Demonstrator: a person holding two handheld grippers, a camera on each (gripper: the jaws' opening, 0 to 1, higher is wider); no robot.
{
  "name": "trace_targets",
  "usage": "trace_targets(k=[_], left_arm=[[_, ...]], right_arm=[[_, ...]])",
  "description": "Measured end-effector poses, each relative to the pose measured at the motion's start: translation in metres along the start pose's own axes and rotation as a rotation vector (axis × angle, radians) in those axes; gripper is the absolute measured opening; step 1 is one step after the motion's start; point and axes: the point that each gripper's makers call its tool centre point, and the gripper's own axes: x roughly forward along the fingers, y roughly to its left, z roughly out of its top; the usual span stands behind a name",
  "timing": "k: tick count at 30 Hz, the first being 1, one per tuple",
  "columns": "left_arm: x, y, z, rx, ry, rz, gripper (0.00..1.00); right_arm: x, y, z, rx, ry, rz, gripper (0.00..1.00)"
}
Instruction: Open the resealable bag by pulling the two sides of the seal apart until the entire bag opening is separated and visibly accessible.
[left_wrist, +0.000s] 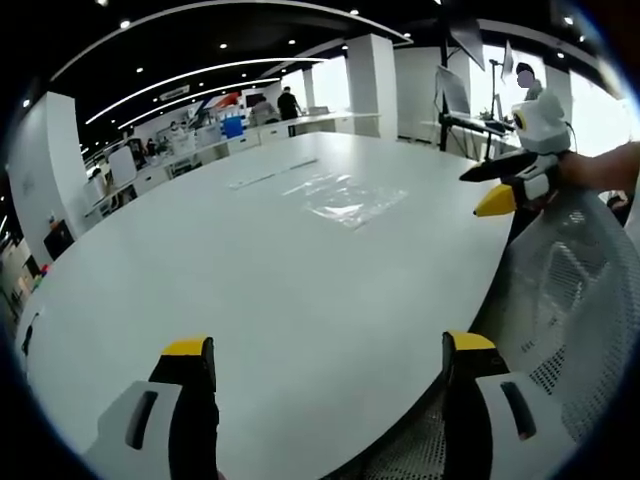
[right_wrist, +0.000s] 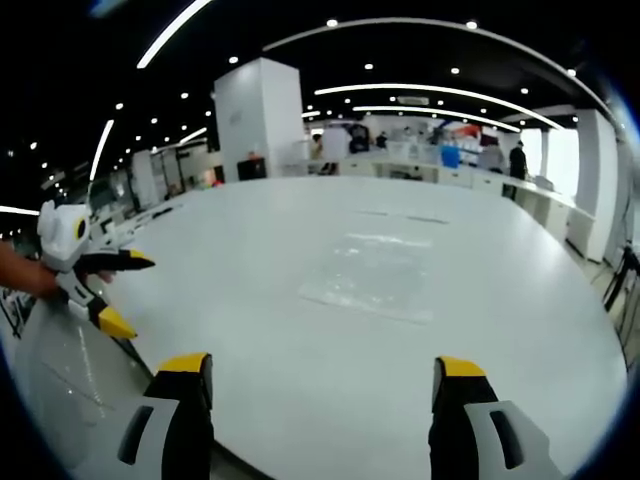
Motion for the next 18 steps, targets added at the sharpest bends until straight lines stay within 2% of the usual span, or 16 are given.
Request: trace_targets(k=[18], left_arm=[[0.0002,0.0004,-0.0013,0.005,0.007,0.002,0.92]], right_arm=[[-0.0002,-0.0002,-0.0002,-0.001,0.001,-0.003,0.9]])
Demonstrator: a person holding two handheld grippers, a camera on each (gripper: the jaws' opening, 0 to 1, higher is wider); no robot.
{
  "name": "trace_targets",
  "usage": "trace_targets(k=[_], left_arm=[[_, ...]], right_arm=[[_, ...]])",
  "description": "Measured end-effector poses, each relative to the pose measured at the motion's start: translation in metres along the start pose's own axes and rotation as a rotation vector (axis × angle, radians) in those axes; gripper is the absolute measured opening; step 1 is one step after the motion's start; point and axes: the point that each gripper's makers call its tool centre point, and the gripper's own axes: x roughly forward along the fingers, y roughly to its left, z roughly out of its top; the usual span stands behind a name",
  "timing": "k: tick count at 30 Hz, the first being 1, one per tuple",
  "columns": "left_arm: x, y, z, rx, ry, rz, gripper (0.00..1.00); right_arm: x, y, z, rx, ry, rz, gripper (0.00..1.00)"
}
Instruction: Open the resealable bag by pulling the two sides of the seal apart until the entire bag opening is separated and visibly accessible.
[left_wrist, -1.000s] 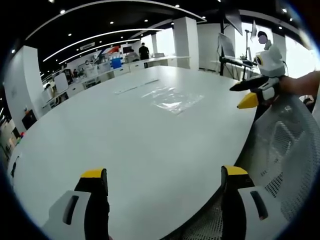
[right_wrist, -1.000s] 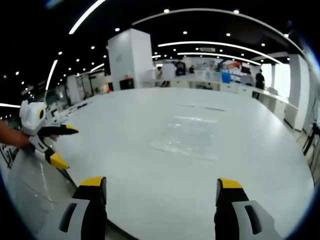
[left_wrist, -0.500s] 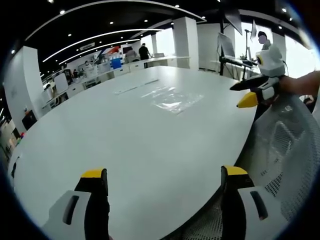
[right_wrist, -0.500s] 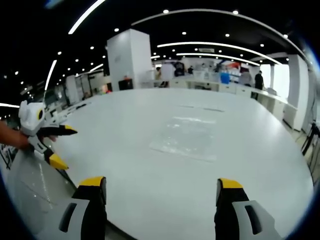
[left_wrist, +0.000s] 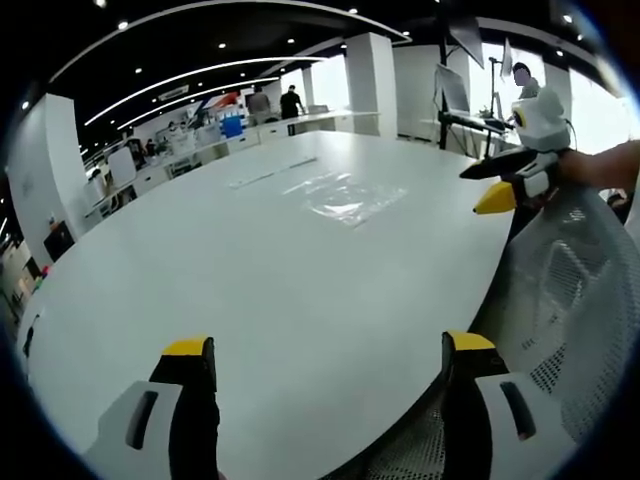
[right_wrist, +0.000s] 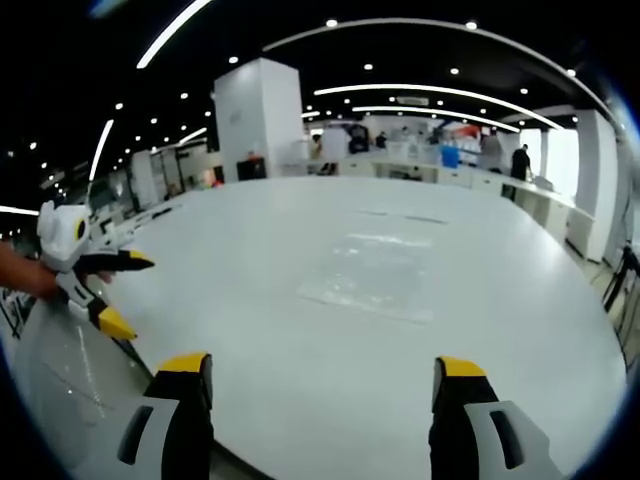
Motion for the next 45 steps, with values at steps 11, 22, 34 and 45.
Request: trace_targets(k=[11,22,34,45], left_arm=[[0.001,0.001,-0.001,0.012,0.007,0.005,0.91],[0.0,0.002,0.0,0.023,0.002,0.013,0.91],[-0.001,0.002,0.001,0.032,-0.001,0.019,0.92],[-0.002,0.003,0.002,0.03,-0.006,0.019,0.91]], right_arm=[[0.0,0.0,-0.002,-0.002,0.009,0.001,0.9],[-0.001,-0.001,0.0,-0.003,-0.001,-0.007,0.92],[-0.001,0.004,0.004,-0.02,0.003,0.025,0.95],[0.021,-0.004,0.025,-0.14,0.007,0.085,0.89]])
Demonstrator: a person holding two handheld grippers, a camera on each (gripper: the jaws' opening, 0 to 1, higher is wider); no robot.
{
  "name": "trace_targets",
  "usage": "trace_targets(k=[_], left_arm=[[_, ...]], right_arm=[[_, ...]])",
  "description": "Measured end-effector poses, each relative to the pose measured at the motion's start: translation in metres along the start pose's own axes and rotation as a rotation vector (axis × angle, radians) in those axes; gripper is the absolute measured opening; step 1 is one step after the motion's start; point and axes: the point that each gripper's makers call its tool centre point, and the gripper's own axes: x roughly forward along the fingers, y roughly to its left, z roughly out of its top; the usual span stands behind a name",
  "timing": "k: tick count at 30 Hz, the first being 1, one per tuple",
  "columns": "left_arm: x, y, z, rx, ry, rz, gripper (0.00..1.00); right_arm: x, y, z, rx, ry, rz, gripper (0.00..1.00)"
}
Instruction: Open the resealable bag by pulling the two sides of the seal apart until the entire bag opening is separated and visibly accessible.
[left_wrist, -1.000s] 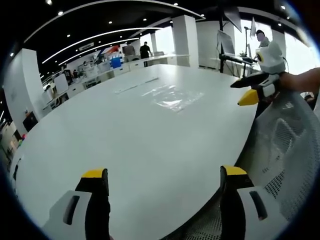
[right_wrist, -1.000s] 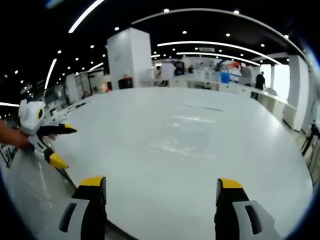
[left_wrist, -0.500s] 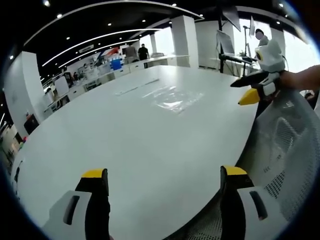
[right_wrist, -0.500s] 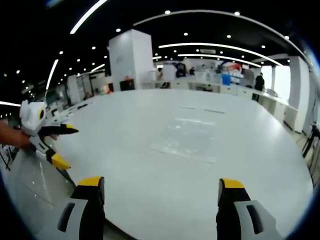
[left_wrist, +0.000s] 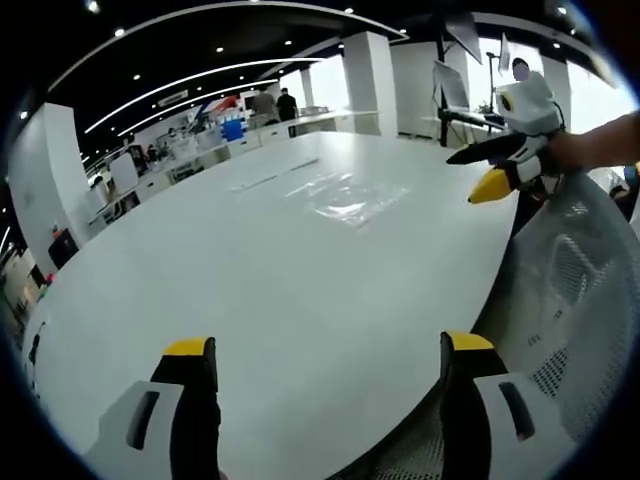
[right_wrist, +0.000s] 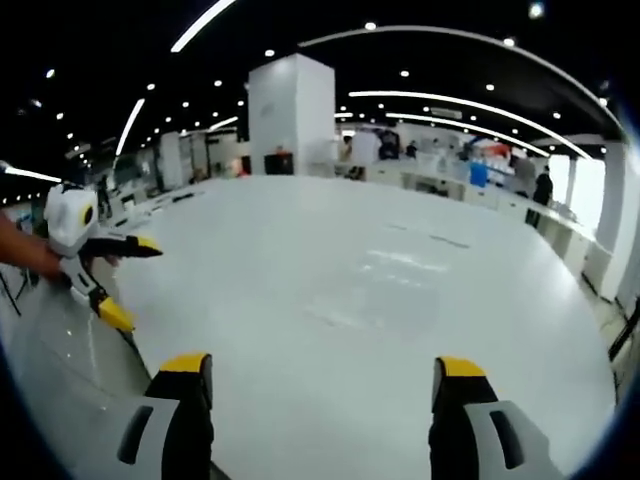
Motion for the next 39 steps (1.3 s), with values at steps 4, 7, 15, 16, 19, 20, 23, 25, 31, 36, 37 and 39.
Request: trace_targets(k=[4,7,15,16,19,20,23,25,31,36,37,39], left_arm=[[0.0,0.0,0.0,0.001,0.002,0.0,0.9],[0.0,0.0,0.0,0.001,0.002,0.0,0.89],[0.0,0.0,0.0,0.0,-0.001,0.0,0.89],[0.0,0.0,0.0,-0.001,-0.001,0.0,0.89],[0.0,-0.001,0.0,-0.002,0.0,-0.004,0.89],[0.0,-0.001,0.0,-0.002,-0.001,-0.005,0.9],[0.0,-0.002,0.002,-0.012,-0.009,-0.008,0.9],[0.0,-0.002,0.003,-0.024,-0.017,-0.012,0.9],[0.0,-0.003,0.003,-0.041,-0.021,-0.02,0.89],[-0.001,-0.003,0.006,-0.076,-0.034,-0.028,0.89],[-0.001,-0.004,0.006,-0.08,-0.033,-0.03,0.88],[-0.001,-0.005,0.006,-0.09,-0.036,-0.037,0.88]], right_arm=[[0.012,-0.008,0.002,-0.027,0.019,0.017,0.87],[0.021,-0.011,0.003,-0.053,0.038,0.034,0.85],[0.044,-0.023,-0.004,-0.11,0.098,0.073,0.84],[0.045,-0.024,-0.004,-0.11,0.103,0.073,0.83],[0.052,-0.028,-0.005,-0.121,0.118,0.087,0.83],[0.055,-0.03,-0.006,-0.119,0.124,0.089,0.82],[0.063,-0.033,-0.008,-0.114,0.134,0.103,0.79],[0.067,-0.034,-0.009,-0.119,0.14,0.109,0.78],[0.075,-0.042,-0.02,-0.097,0.185,0.117,0.75],[0.076,-0.052,-0.026,-0.03,0.198,0.102,0.75],[0.076,-0.053,-0.027,-0.013,0.201,0.099,0.74],[0.076,-0.054,-0.03,0.008,0.21,0.1,0.73]])
